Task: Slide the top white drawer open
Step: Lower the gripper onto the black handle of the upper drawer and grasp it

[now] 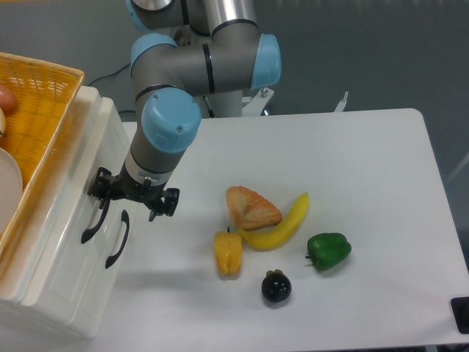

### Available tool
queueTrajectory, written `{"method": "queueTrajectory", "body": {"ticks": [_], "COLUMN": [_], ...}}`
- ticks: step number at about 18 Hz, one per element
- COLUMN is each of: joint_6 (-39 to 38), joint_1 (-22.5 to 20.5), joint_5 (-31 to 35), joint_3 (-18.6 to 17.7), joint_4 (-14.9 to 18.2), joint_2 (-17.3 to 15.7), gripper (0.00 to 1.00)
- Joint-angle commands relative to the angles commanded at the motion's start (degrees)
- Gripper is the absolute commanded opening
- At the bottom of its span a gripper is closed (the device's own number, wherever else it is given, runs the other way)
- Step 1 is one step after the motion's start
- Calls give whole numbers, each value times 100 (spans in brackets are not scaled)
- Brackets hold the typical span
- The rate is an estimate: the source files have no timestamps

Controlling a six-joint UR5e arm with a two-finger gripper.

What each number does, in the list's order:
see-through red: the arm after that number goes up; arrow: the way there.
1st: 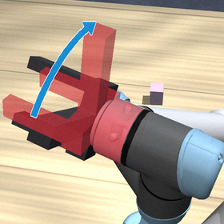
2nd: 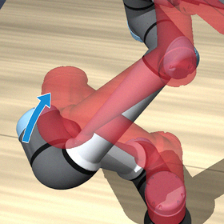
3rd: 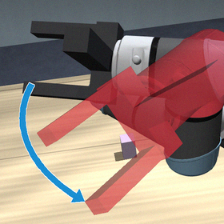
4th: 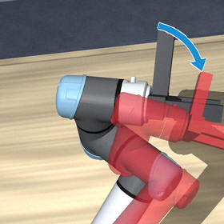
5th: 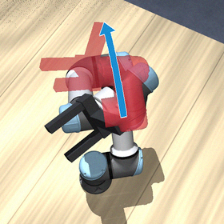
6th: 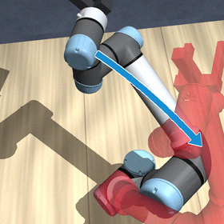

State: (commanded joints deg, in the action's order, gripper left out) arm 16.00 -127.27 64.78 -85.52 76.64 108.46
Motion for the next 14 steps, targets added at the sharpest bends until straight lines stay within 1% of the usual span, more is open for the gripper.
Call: {"method": "queueTrajectory", "body": {"ticks": [5,8,12,14], "joint_6": [0,-17,-9,-9], "joint_1": [9,97,106,106], "joint_5": [0,0,9,17], "joint_3": [0,0,-9,-9], "joint_4": [-9,-79,-114,-114], "joint_2": [17,44,53,70], "gripper": [100,100,100,97]}}
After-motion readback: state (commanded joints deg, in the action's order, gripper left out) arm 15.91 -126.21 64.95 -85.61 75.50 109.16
